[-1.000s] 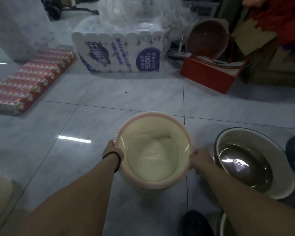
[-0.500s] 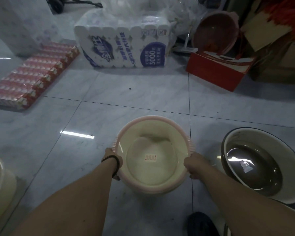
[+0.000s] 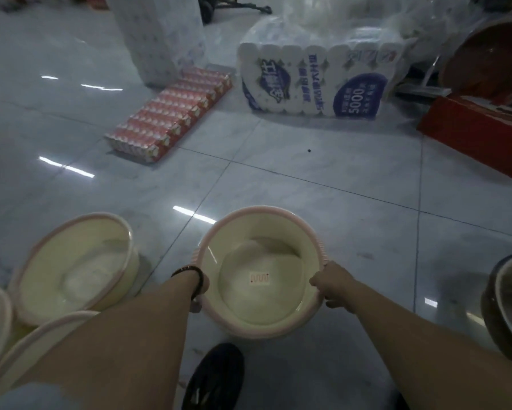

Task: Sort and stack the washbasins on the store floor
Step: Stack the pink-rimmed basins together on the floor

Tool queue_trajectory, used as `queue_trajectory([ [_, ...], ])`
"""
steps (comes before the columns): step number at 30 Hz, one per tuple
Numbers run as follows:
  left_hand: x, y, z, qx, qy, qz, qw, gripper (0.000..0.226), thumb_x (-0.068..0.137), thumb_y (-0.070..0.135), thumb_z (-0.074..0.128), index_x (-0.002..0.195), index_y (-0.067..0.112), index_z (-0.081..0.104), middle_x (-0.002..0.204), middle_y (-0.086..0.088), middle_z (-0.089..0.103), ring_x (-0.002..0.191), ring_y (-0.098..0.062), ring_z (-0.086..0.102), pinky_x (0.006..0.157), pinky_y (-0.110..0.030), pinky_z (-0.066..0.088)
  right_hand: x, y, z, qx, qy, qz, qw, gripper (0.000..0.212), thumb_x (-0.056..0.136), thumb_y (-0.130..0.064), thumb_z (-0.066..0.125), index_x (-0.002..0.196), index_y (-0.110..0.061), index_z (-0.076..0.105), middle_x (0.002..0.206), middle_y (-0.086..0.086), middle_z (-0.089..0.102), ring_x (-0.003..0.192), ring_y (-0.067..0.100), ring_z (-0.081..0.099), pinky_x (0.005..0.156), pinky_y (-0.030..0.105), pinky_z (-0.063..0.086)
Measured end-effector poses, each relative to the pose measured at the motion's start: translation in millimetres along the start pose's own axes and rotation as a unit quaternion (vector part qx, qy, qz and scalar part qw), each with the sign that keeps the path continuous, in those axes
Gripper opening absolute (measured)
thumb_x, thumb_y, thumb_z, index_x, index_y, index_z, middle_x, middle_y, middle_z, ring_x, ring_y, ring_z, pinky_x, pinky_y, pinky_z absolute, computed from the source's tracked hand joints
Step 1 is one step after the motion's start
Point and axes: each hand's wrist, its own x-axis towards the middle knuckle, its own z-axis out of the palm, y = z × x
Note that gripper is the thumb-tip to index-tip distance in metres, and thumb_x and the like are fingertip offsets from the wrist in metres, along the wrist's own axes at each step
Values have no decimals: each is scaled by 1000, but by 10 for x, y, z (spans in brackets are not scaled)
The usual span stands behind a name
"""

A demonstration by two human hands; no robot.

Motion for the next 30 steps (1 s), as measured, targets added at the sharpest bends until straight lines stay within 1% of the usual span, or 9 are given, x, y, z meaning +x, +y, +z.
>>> queue_trajectory([
  [3, -58, -203, -219, -51, -26, 21, 998, 43, 101, 24, 63, 136, -1, 56, 99, -12, 68, 76, -26, 74, 60, -35, 64, -146, -282, 104, -91, 27, 0, 995, 80, 88, -33, 63, 155, -4, 33, 135, 18, 57, 107, 32, 64, 76, 40, 60],
  [6, -196, -372, -493, -124, -77, 18, 989, 68, 100, 45, 61, 150, 2, 43, 141, -14, 58, 100, -35, 73, 87, -50, 62, -467, -739, 206, -226, 107, -82, 965, 78, 93, -40, 61, 156, -5, 35, 144, 20, 54, 126, 36, 58, 98, 39, 53],
  [8, -419, -477, -722, -128, -61, 69, 987, 63, 102, 45, 58, 151, 7, 44, 144, -8, 57, 106, -33, 70, 93, -51, 60, -791, -1076, 314, -234, 101, -191, 948, 36, 102, -45, 59, 123, -15, 60, 124, 10, 63, 109, 28, 61, 85, 27, 49],
  [10, -755, -587, -948, -144, -33, 113, 983, 55, 104, 43, 55, 148, 11, 48, 134, -5, 64, 107, -31, 71, 97, -51, 58, -1089, -1330, 527, -151, 45, -254, 954, 20, 106, -38, 59, 97, -20, 60, 98, 0, 61, 92, 20, 58, 69, 16, 47],
  [14, -1475, -1026, -1243, -130, 66, 211, 966, 34, 103, 40, 56, 133, 24, 59, 120, 0, 70, 102, -25, 74, 94, -47, 60, -1497, -1532, 1216, -83, -97, -233, 964, 34, 101, -39, 60, 123, -14, 66, 111, 9, 69, 100, 28, 70, 90, 45, 63],
  [17, -1862, -1664, -1158, -144, 128, 224, 955, 26, 101, 39, 57, 124, 28, 65, 111, 4, 74, 93, -22, 76, 84, -40, 63, -1857, -1509, 1657, -144, -180, -243, 942, 28, 101, -30, 65, 119, -8, 67, 113, 16, 72, 90, 26, 72, 88, 46, 63],
  [24, -1506, -3409, -306, -401, 126, -16, 907, 21, 100, 25, 61, 120, 22, 66, 117, -7, 66, 94, -28, 71, 75, -41, 63, -2227, -1370, 2770, -223, -193, -264, 918, 26, 98, -24, 62, 112, -3, 64, 101, 17, 71, 90, 34, 76, 80, 48, 67],
  [28, -1104, -4035, 234, -494, 118, -120, 853, 32, 102, 20, 58, 134, 17, 59, 122, -13, 62, 93, -32, 68, 71, -44, 61, -2165, -1162, 3472, -256, -208, -224, 917, 46, 99, -26, 61, 136, 0, 56, 127, 20, 66, 107, 38, 71, 78, 43, 65],
  [30, -1007, -4218, 411, -522, 124, -149, 831, 19, 102, 16, 57, 121, 15, 60, 115, -15, 62, 87, -30, 66, 80, -47, 62, -2069, -1053, 3769, -251, -197, -195, 927, 57, 100, -27, 61, 145, 2, 44, 139, 22, 60, 120, 39, 66, 83, 39, 59],
])
